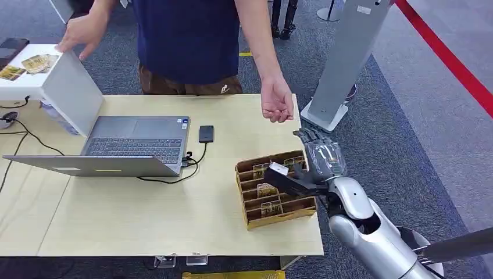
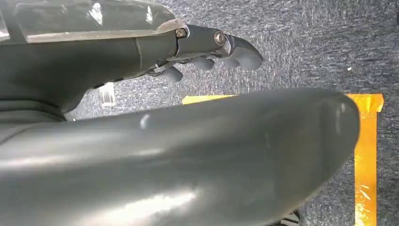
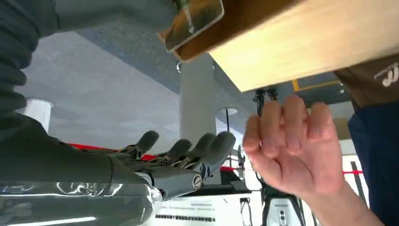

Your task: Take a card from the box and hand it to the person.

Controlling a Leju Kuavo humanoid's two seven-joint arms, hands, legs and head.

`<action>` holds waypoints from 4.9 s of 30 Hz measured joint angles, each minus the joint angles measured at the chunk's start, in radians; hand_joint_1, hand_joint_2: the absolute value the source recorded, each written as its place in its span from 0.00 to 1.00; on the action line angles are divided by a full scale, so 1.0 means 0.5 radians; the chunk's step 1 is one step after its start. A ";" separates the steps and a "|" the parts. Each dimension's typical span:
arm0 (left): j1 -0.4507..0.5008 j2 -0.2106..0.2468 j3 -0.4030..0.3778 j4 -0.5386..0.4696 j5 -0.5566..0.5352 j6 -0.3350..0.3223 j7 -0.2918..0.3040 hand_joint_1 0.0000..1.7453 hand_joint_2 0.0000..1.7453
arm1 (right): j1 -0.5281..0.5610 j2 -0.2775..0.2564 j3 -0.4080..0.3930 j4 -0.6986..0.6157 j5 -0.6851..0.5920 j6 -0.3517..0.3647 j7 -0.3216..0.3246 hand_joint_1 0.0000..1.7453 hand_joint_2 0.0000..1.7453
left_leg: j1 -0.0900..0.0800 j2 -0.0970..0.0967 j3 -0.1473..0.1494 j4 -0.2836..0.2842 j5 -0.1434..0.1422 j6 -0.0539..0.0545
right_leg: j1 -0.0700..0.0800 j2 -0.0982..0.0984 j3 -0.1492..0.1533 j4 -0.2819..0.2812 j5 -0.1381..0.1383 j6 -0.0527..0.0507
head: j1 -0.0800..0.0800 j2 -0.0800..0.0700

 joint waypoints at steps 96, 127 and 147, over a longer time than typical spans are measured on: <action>-0.001 0.001 -0.020 0.000 -0.024 0.001 -0.028 0.00 1.00 | 0.009 0.082 0.050 0.205 -0.042 -0.010 -0.045 0.80 1.00 | 0.000 0.000 0.002 0.000 0.000 0.000 | 0.000 0.000 0.001 0.000 0.000 0.000 | 0.000 0.000; 0.005 0.002 -0.020 0.000 -0.002 0.005 -0.011 0.00 1.00 | 0.142 -0.082 -0.266 -0.741 0.289 -0.435 -0.116 0.80 1.00 | 0.000 0.000 0.002 0.000 0.000 0.000 | 0.000 0.000 0.001 0.000 0.000 0.000 | -0.002 0.000; 0.002 -0.001 -0.022 0.000 -0.048 -0.003 -0.011 0.00 0.00 | 0.166 -0.035 -0.252 -0.671 0.491 -0.611 -0.103 0.00 1.00 | 0.000 0.000 0.002 0.000 0.000 0.000 | 0.000 0.000 0.001 0.000 0.001 0.000 | -0.001 0.000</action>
